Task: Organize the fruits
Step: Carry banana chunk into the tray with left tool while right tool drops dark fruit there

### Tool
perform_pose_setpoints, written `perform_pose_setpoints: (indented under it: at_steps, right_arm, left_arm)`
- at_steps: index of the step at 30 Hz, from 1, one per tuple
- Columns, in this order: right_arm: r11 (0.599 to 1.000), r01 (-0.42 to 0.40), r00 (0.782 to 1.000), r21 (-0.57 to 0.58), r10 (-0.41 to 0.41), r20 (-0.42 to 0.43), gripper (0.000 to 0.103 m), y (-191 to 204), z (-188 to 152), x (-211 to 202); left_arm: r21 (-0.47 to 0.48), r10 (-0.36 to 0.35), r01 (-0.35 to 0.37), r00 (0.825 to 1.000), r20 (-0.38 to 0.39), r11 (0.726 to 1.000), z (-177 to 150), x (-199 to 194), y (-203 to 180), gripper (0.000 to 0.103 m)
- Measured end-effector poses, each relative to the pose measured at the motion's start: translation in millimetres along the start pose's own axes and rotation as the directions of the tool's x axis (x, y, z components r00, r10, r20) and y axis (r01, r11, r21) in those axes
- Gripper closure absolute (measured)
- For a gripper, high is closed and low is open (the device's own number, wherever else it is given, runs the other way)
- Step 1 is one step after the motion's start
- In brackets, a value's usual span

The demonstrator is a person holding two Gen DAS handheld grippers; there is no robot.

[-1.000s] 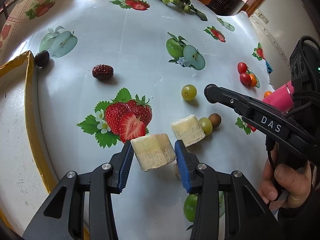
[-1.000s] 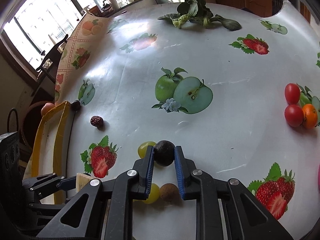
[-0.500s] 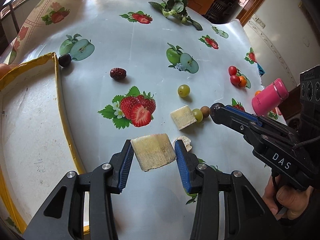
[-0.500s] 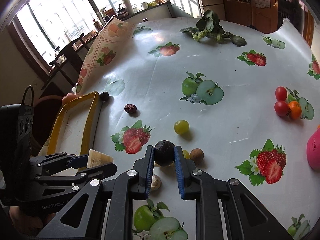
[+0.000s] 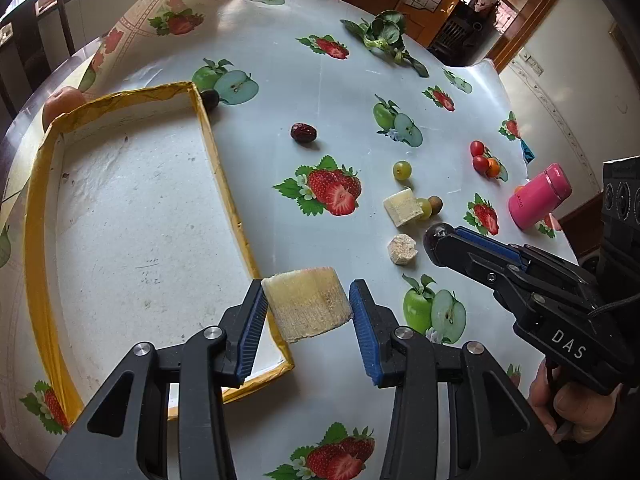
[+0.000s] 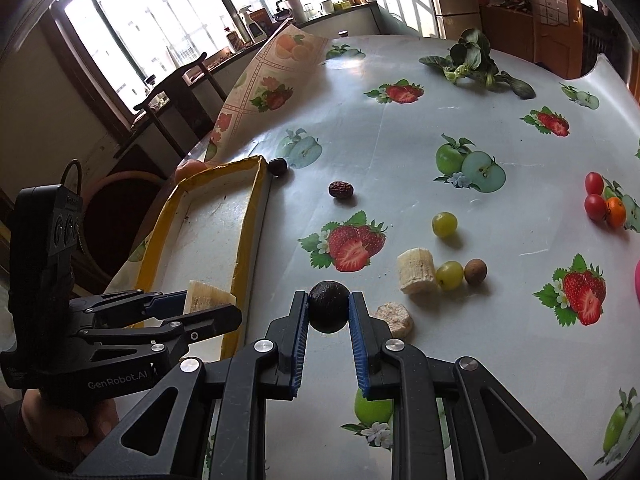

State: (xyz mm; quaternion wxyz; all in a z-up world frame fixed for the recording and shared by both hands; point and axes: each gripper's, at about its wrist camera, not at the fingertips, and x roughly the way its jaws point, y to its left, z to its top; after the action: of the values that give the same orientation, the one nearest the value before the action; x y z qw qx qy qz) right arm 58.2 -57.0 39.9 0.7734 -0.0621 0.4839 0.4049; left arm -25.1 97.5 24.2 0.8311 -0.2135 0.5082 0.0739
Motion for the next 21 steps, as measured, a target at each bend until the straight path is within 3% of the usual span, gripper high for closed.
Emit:
perform_pose_setpoints:
  at_steps: [10,21]
  right_arm:
    - [0.993,-0.079,0.997,-0.085,0.076,-0.032,0.083,63.2,-1.2,16.5]
    - [0.978,-0.146,0.985,-0.148,0.131,-0.108,0.083,117.8,-3.9,57.0]
  left_arm:
    - [-0.072,0.056,-0.055,0.998,0.011,0.996,-19.0,-24.4,54.6,0.063]
    - [-0.158,0.099,-0.099,0.995,-0.01,0.982,-34.8,-26.4,104.8,0.063]
